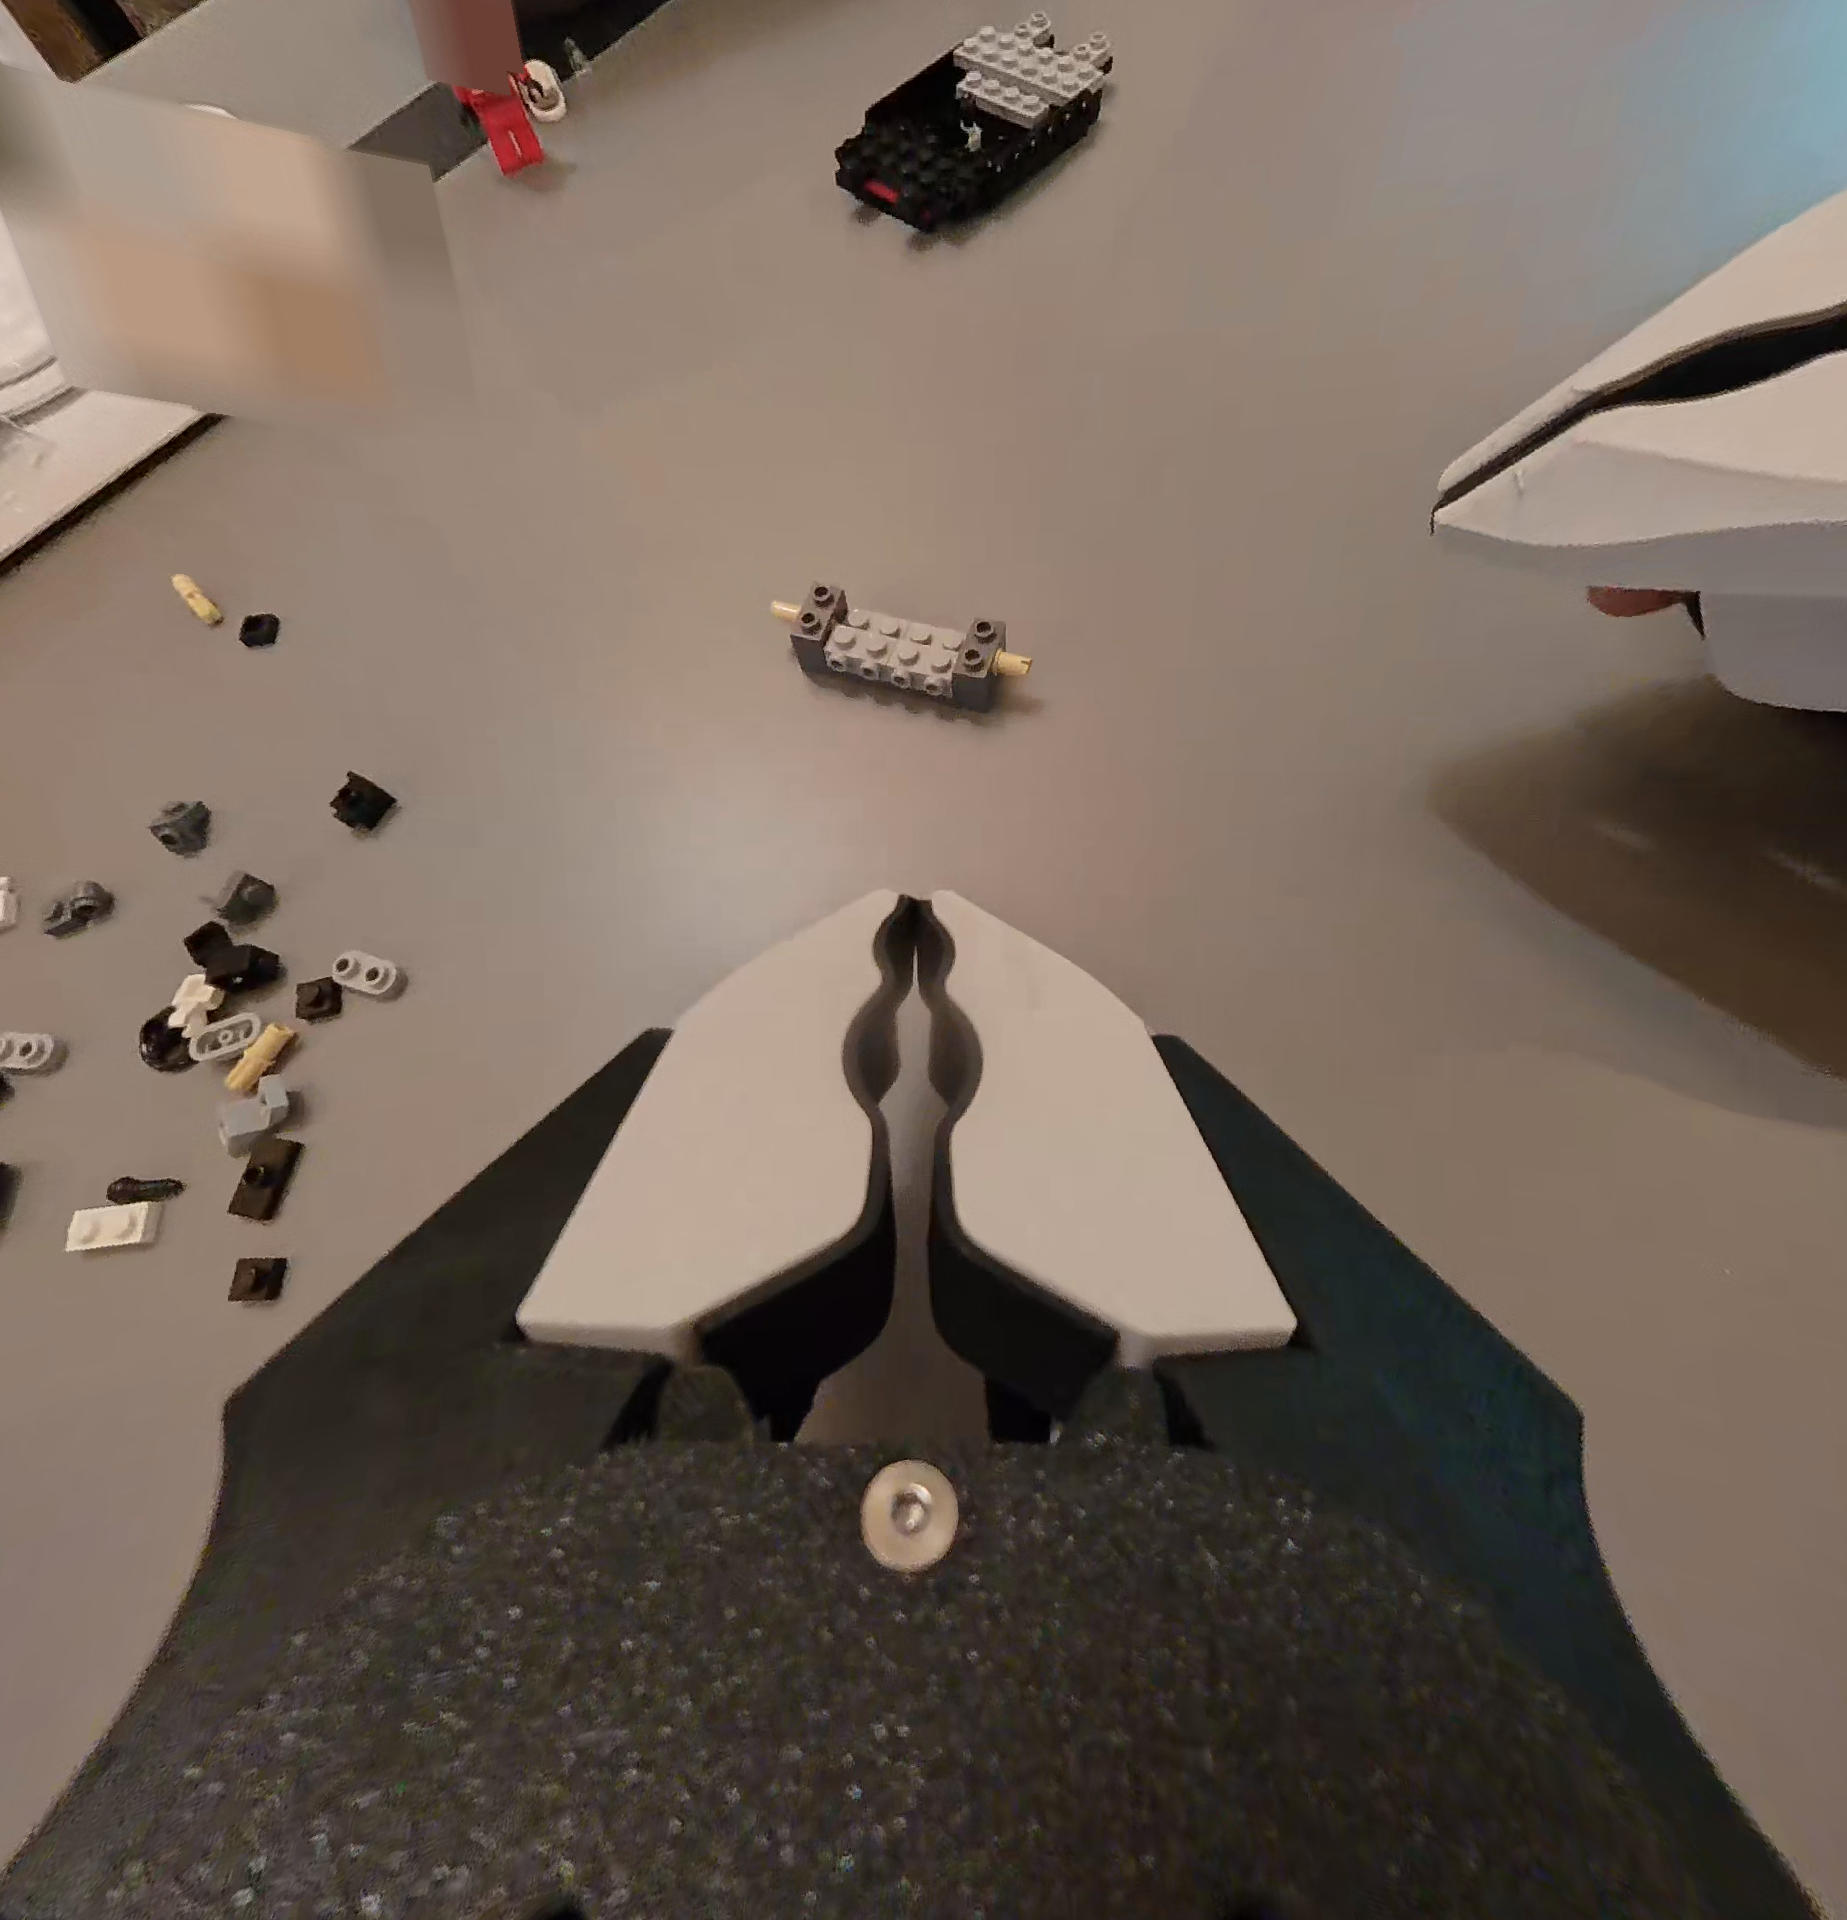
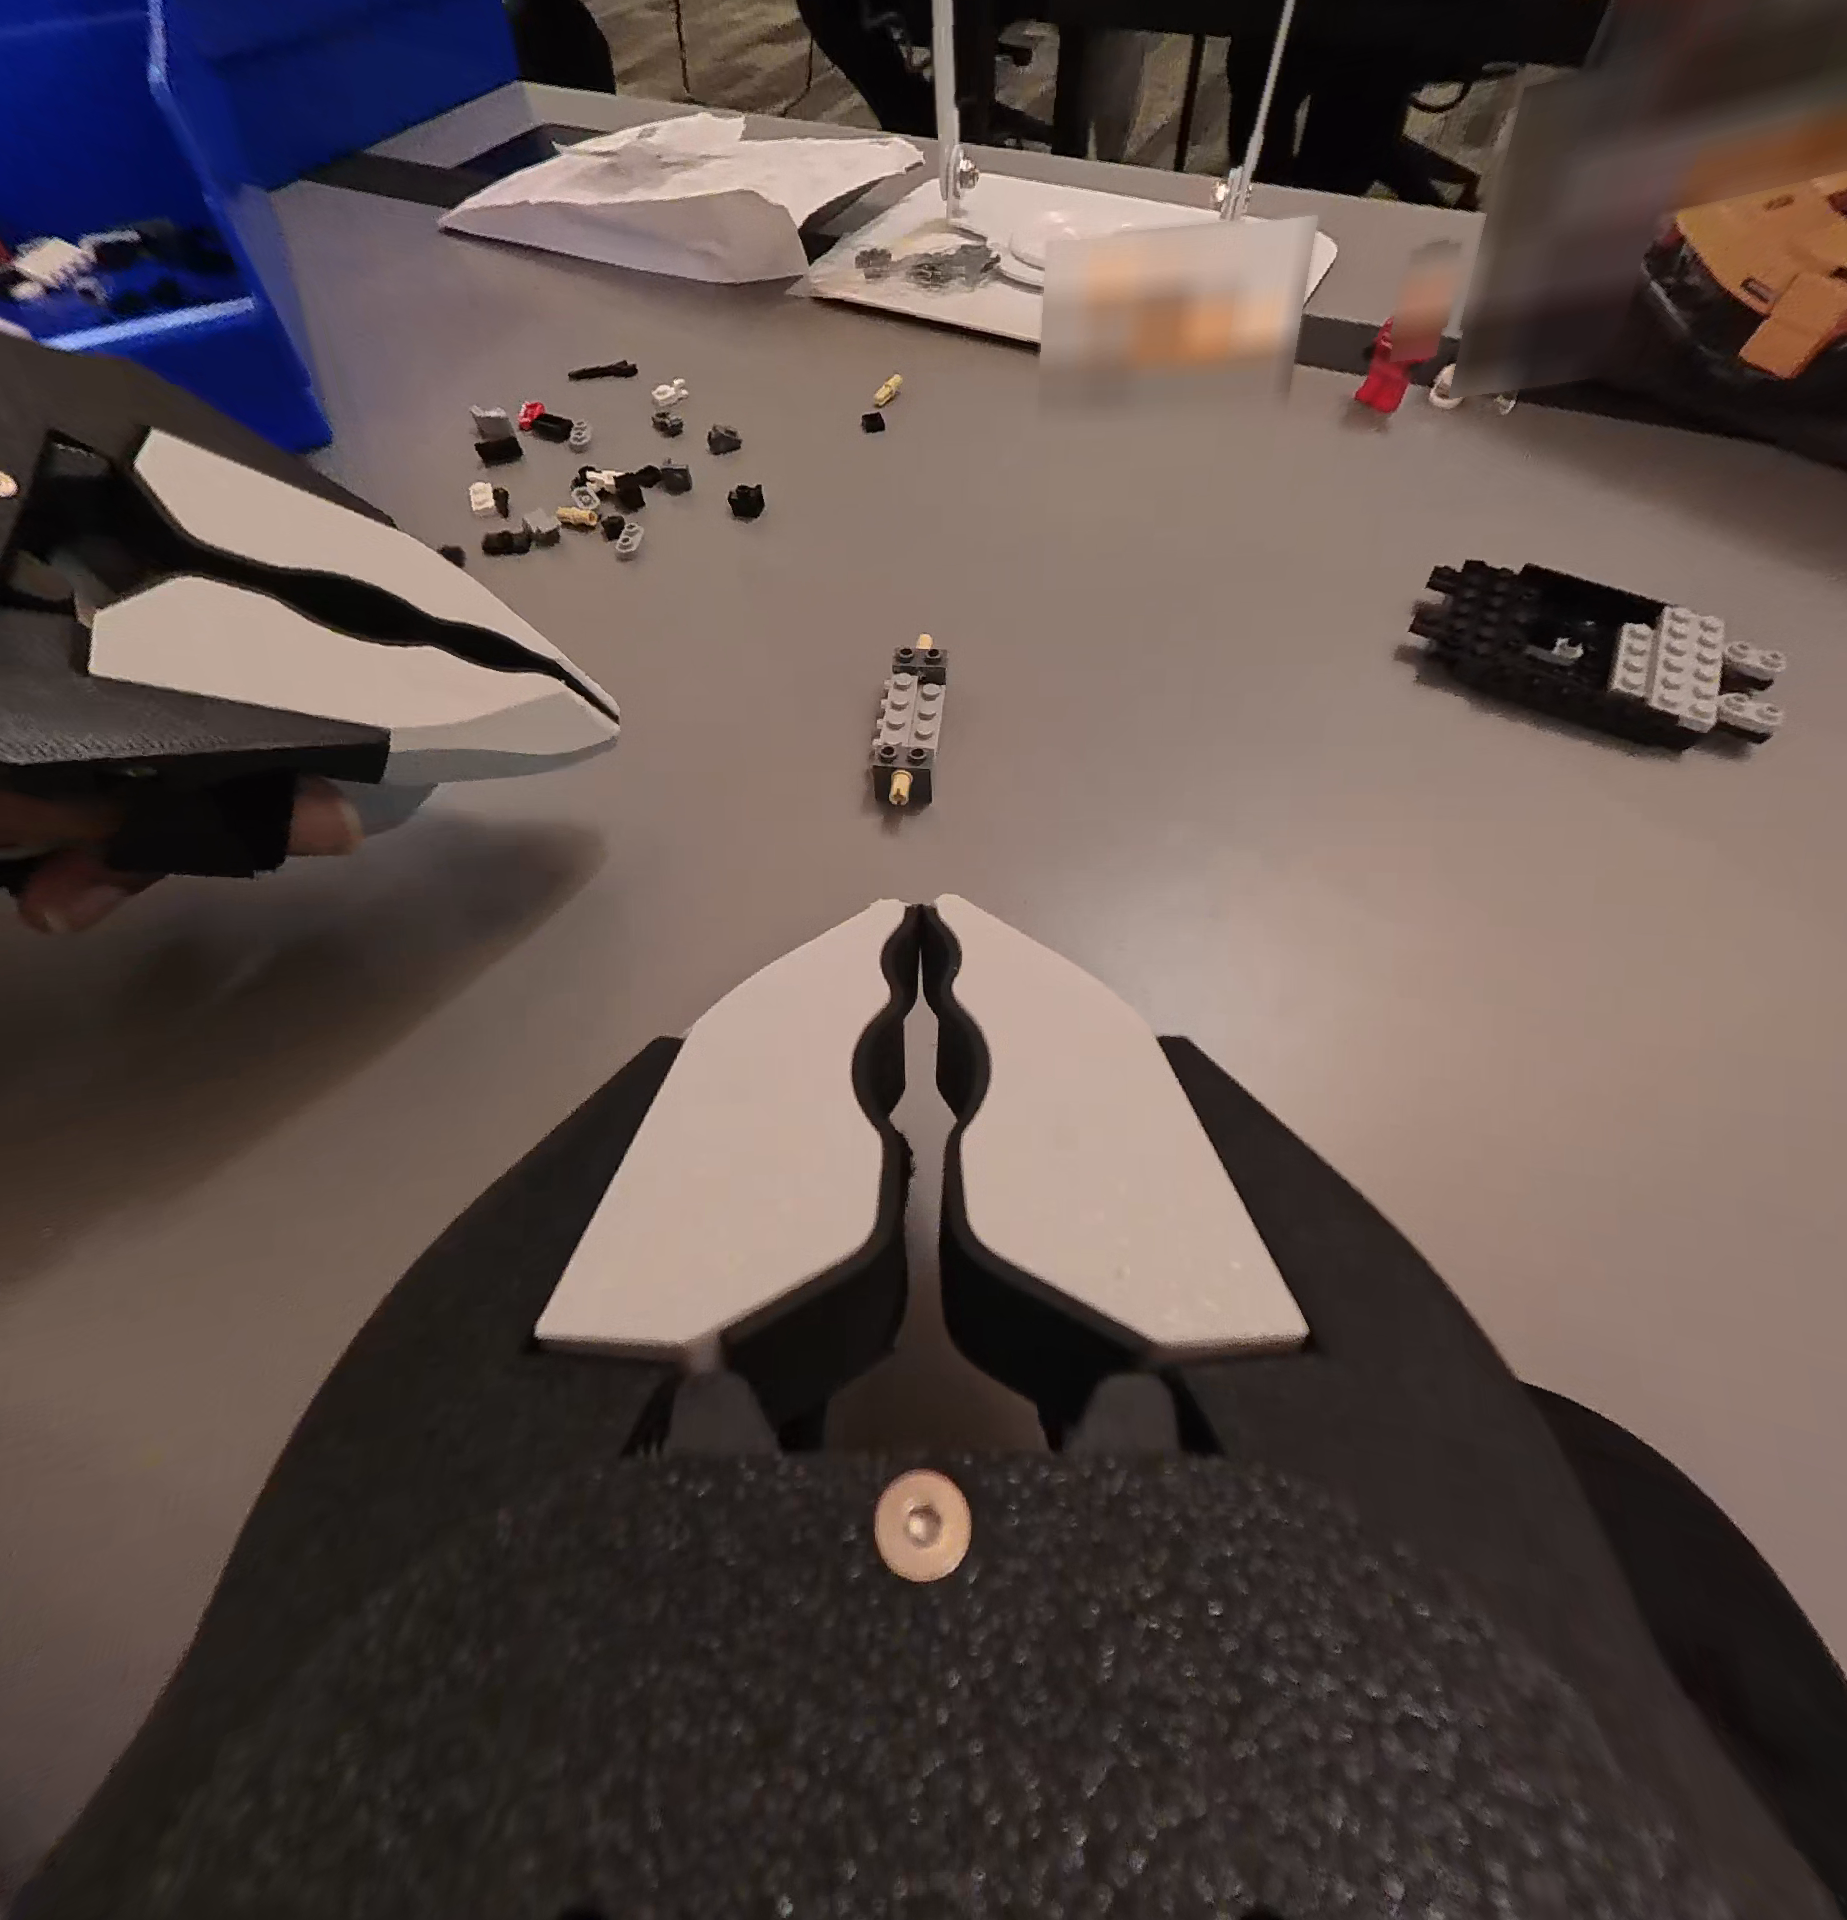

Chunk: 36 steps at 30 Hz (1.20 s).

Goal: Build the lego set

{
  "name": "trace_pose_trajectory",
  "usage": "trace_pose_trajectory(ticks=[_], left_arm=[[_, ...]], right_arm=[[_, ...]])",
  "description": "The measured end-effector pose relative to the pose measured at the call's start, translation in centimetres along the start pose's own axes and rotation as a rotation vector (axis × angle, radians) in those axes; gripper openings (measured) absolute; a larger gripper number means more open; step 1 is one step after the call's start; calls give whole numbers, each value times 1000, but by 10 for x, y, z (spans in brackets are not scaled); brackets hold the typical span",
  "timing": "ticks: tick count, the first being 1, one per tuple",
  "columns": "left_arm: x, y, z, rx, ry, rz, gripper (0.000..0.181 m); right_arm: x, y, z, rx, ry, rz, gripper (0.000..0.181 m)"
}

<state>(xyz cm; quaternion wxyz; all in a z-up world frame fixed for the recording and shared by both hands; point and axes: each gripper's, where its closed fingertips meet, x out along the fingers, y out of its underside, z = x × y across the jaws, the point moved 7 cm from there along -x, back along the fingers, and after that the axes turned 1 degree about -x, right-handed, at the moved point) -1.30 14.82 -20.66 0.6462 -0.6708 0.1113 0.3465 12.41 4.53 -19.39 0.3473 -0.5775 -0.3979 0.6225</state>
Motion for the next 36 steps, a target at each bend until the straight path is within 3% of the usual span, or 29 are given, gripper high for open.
trace_pose_trajectory(ticks=[17,20,26,31,36], left_arm=[[-6,-6,5,2,-39,-67,0],[-10,-11,11,0,-83,-143,0],[-24,-20,26,-47,-141,-279,0],[-35,-23,41,-69,-207,-333,0],[-42,-25,55,-93,-273,-374,0]], right_arm=[[16,-15,-2,-26,45,-33,0],[19,-43,-9,-113,110,-147,0],[39,-136,-38,-179,172,-398,0],[76,-199,-67,-167,201,-478,0],[116,-230,-93,-143,226,-477,0]])
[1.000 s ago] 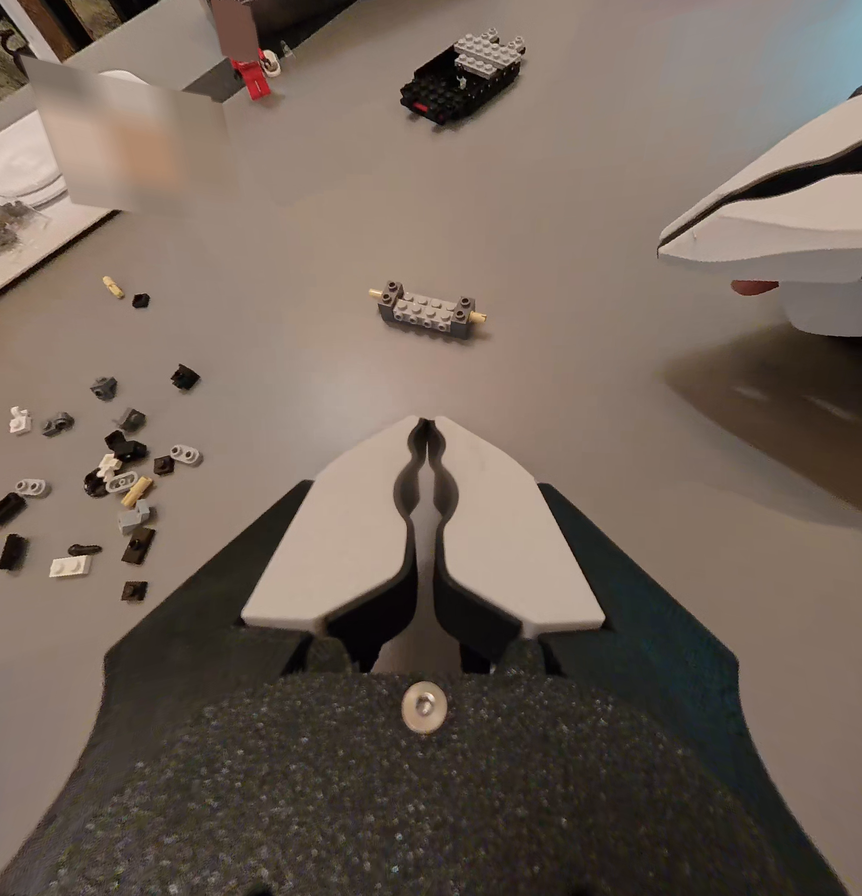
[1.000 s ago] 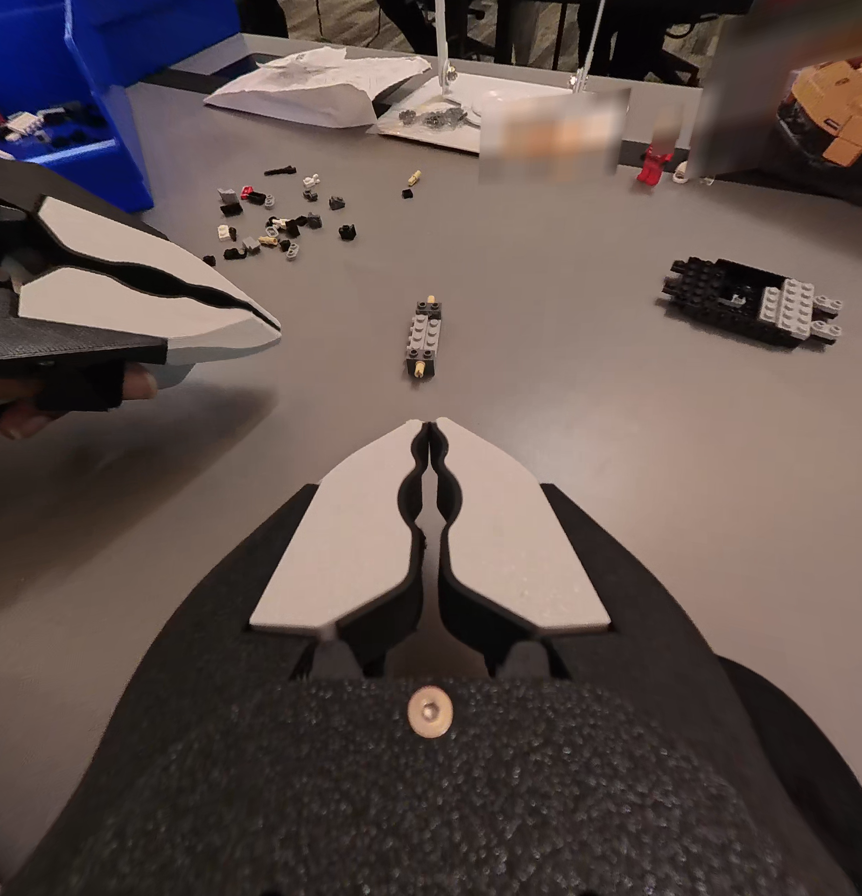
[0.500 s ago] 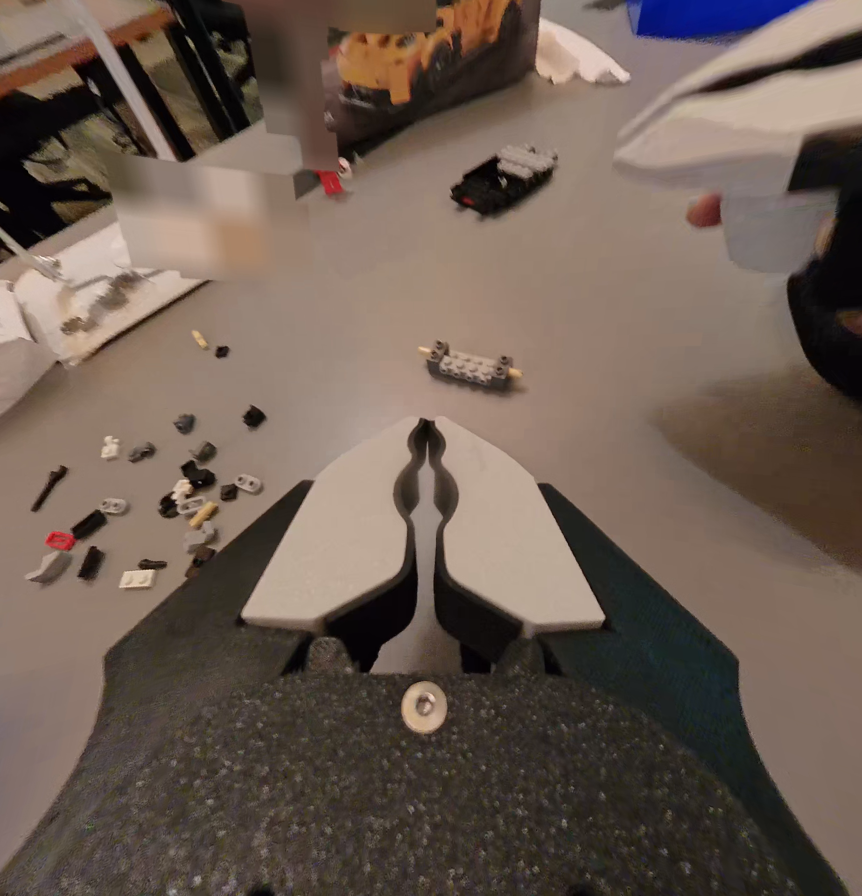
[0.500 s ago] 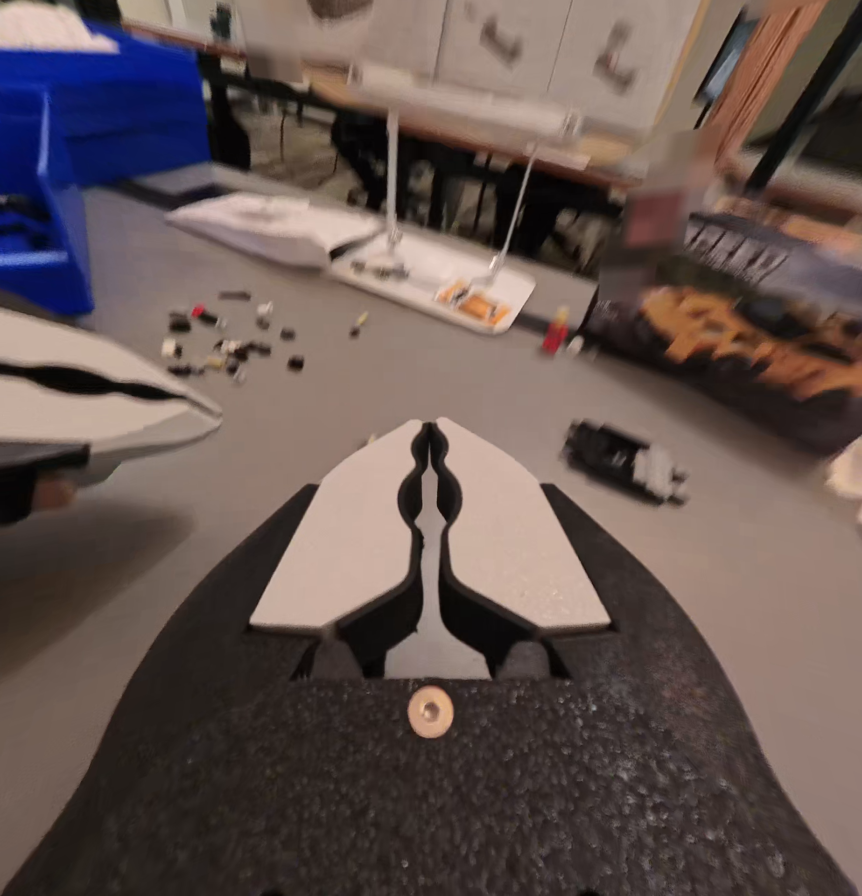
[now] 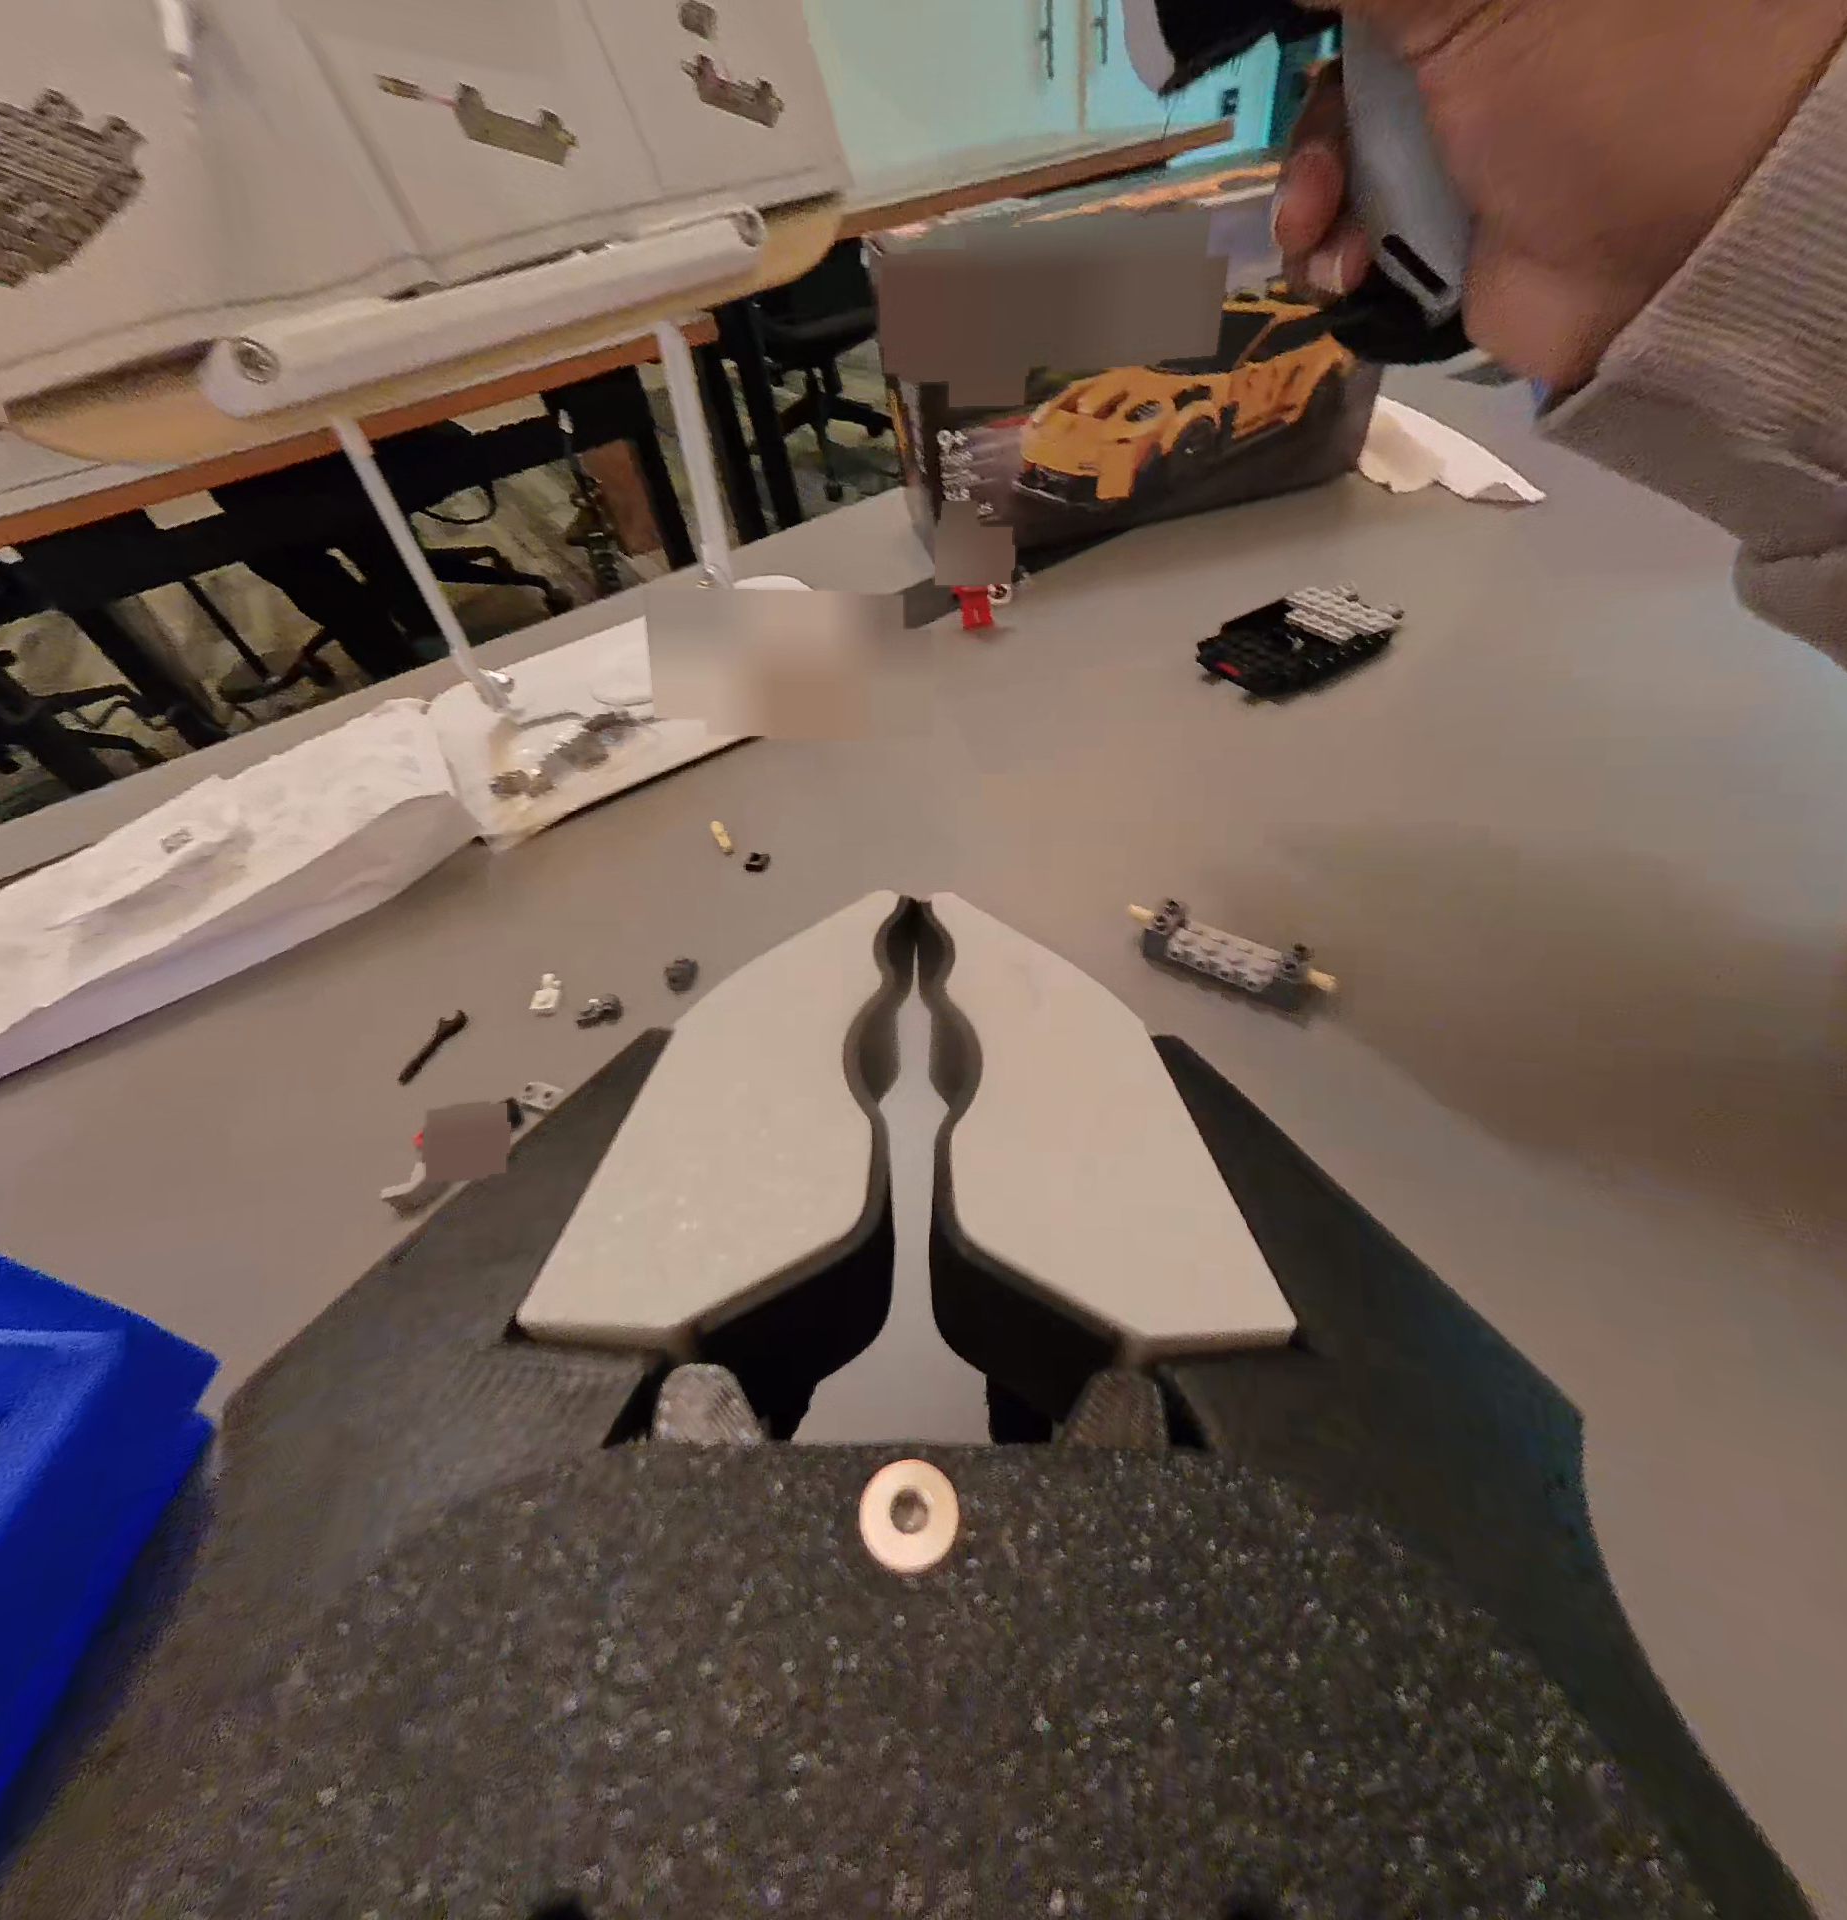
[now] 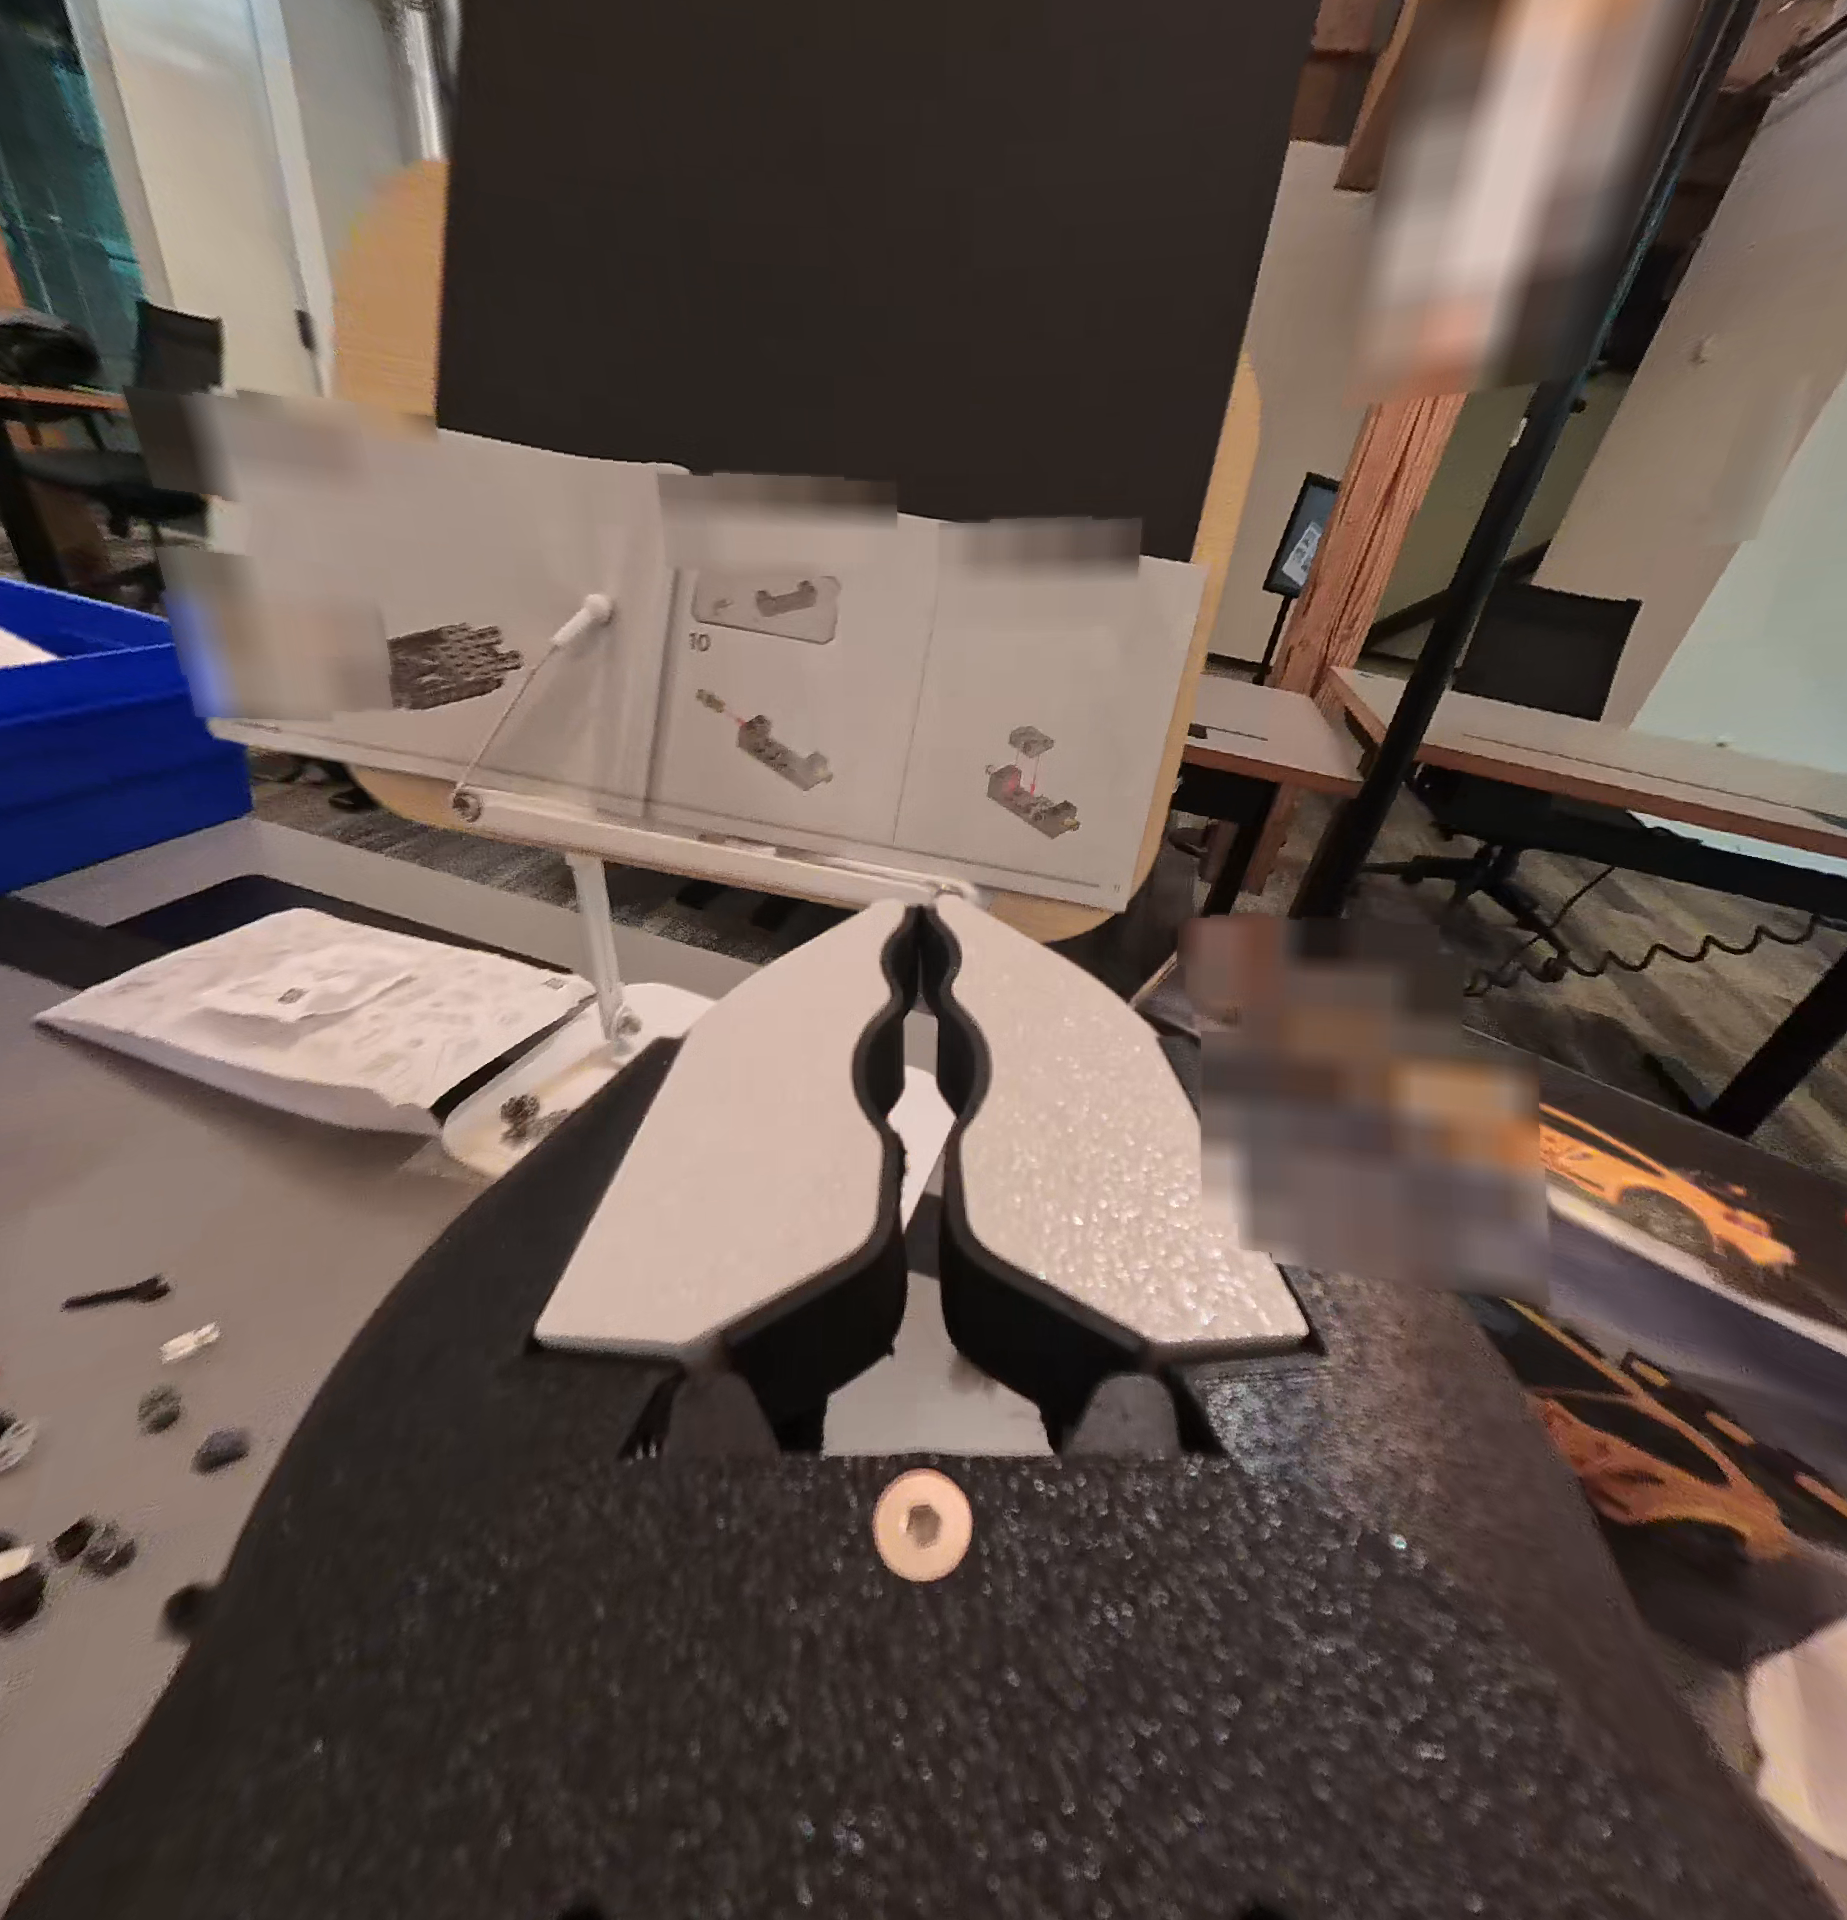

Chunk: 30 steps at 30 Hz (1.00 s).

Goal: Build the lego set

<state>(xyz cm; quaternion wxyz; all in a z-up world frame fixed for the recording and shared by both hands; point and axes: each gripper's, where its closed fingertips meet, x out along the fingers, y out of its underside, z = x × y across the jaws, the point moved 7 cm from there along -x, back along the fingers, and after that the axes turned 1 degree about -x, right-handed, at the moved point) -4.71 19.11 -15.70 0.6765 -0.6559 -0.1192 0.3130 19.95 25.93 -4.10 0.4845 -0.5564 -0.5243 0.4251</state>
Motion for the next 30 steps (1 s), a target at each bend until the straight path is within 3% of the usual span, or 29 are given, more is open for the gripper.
trace_pose_trajectory(ticks=[9,13,17,22,30], left_arm=[[19,-44,45,-24,-107,-105,0],[31,-54,64,-13,-152,-119,0],[38,-49,74,-6,-161,-102,0],[47,-26,75,-23,-140,-54,0],[54,-15,67,-6,-113,-20,0]], right_arm=[[66,20,-13,-14,-27,6,1],[95,28,-29,-134,-84,-10,13],[124,38,-59,-441,-191,-9,31],[139,54,-78,-952,-259,12,32],[153,69,-76,-1315,-257,24,26]])
